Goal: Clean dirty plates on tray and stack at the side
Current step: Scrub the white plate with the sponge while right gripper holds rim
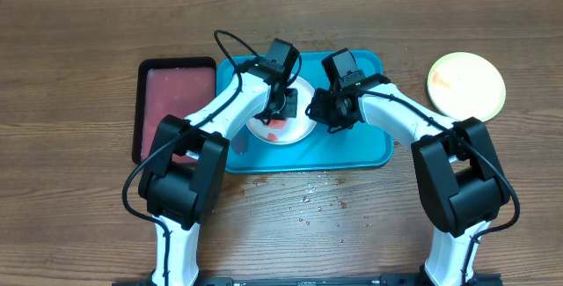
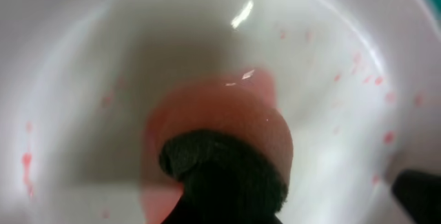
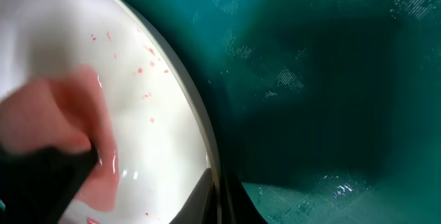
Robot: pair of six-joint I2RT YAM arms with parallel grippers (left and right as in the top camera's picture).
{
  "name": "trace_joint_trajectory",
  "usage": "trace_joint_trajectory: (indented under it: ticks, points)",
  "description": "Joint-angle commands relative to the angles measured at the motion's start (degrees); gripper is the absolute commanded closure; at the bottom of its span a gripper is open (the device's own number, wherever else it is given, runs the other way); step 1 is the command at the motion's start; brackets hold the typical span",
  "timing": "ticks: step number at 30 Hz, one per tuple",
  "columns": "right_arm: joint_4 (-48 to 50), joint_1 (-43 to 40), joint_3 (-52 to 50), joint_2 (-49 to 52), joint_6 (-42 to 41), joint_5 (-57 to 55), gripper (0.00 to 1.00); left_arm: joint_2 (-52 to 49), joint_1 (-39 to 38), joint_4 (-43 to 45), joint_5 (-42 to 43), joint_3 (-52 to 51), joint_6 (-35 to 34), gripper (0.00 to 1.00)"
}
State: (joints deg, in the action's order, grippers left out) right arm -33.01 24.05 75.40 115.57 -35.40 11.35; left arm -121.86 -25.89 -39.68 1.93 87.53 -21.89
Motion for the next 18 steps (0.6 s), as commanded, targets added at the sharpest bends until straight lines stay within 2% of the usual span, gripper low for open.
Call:
trace_joint_trajectory:
  ticks: [1,8,13,18]
  points:
    - [0.15,0.0,-0.11,-0.13,-0.17,0.11,0.96,-1.6,0.04,2.47,0.7,-0.33,0.42,0.96]
    - [-0.02,0.0,-0.11,-0.13,0.09,0.11,0.96,-2.93,0.04,3.76,0.63,-0.33,0.5,0.96]
    - [-0.46,0.0,-0.11,-0.13,1.14,0.11,0.96,-4.72,0.15,-0.85,-0.66,-0.31,3.21,0.96]
    - [-0.48,0.0,-0.11,-0.13,1.31,0.11,0.96,-4.72,0.85,-8.57,-2.97,1.27,8.72,0.96]
